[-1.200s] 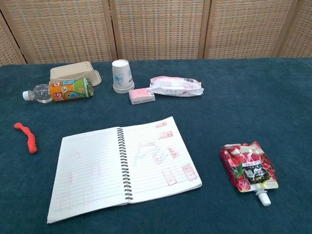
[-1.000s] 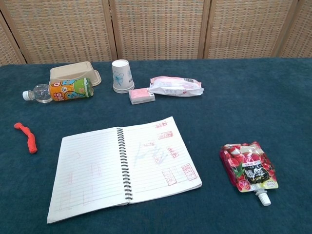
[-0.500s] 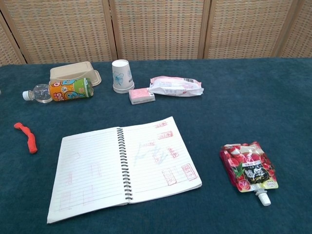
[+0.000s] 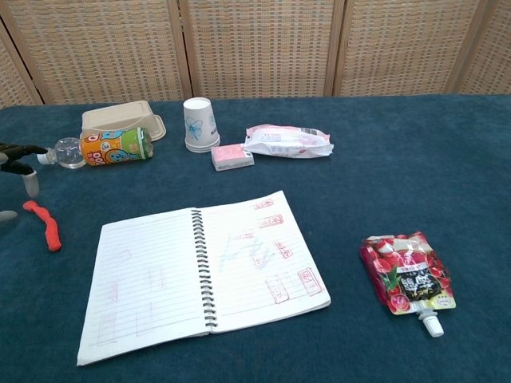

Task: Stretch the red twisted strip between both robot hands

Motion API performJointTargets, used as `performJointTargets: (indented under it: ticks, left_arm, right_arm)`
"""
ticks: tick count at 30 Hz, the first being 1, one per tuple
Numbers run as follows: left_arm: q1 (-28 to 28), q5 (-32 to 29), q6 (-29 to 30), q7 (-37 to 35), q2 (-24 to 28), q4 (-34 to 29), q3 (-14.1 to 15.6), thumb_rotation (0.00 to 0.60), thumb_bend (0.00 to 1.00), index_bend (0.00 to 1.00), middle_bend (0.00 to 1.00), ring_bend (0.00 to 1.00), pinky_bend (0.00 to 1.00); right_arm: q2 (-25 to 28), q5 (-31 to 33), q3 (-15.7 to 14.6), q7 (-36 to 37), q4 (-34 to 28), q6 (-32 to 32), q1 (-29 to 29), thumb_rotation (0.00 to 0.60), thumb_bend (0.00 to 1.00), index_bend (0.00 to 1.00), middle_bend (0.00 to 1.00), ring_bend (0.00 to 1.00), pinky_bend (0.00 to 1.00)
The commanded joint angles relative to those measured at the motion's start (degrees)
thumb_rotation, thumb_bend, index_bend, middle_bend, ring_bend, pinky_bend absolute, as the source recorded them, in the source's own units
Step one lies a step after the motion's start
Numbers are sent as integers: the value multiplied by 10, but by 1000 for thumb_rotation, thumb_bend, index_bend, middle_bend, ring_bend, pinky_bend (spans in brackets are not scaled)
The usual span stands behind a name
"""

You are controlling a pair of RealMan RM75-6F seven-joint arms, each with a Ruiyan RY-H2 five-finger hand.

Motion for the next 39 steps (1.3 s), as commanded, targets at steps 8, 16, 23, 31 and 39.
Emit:
performJointTargets:
  ticks: [8, 16, 23, 31, 39]
  left_arm:
    - [-20, 5, -18, 12, -10, 1, 6, 600, 372, 491, 0, 0, 0]
    - [-24, -7, -35, 17, -17, 5, 3, 600, 370, 533, 0, 0, 0]
    - [-24, -11, -35, 13, -22, 7, 2, 600, 370, 556, 0, 0, 0]
    - [-23, -14, -34, 5, -22, 9, 3, 600, 432, 598, 0, 0, 0]
    - [-19, -20, -7, -35, -8, -15, -9, 600, 534, 664, 0, 0, 0]
  right_arm:
    - [-3, 4, 3, 5, 7, -7, 2, 600, 0, 0, 0, 0, 0]
    - [-3, 7, 4, 8, 7, -13, 2, 600, 0, 0, 0, 0, 0]
    - [-1, 5, 3, 10, 3, -13, 2, 600, 0, 0, 0, 0, 0]
    - [0, 4, 3, 8, 2, -13, 1, 600, 0, 0, 0, 0, 0]
    - [-1, 2, 3, 4, 1, -13, 1, 600, 0, 0, 0, 0, 0]
